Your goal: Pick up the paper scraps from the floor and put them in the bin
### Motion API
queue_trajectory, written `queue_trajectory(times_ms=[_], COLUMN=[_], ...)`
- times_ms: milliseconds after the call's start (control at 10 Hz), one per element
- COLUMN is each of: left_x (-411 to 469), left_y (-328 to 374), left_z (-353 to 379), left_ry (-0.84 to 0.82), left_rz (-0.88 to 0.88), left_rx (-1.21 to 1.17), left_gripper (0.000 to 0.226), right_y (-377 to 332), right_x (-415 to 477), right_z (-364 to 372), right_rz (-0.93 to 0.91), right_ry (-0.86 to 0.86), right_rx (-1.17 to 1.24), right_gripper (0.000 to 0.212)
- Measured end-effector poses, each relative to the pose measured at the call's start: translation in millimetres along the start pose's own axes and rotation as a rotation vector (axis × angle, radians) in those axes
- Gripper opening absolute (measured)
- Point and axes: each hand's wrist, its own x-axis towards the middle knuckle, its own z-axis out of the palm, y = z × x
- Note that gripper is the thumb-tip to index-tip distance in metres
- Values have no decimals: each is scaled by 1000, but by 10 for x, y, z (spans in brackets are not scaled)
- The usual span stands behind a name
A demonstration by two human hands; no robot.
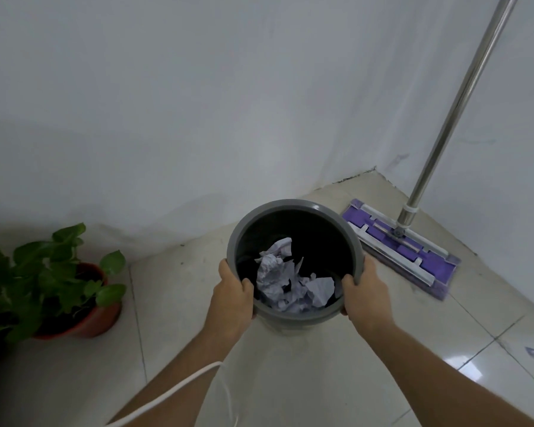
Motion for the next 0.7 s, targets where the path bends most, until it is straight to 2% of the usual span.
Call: queue_trajectory(times_ms=[100,500,600,700], left_x=[4,-8,10,-72], left_y=[-26,-43,-75,-98], left_z=[20,47,11,-124], left_ry=[6,-11,-93,-146], left_rz=[24,54,33,-117], left_rx=[30,13,-26,-109], left_gripper=[38,56,72,83], right_y=[32,101,110,87], right_x=[6,71,61,38], right_z=[36,45,-11,-133], right_rz=[13,23,27,183], right_ry=[5,-32,-46,-12], right_rx=[1,-19,-8,-10], right_gripper=[41,44,53,68])
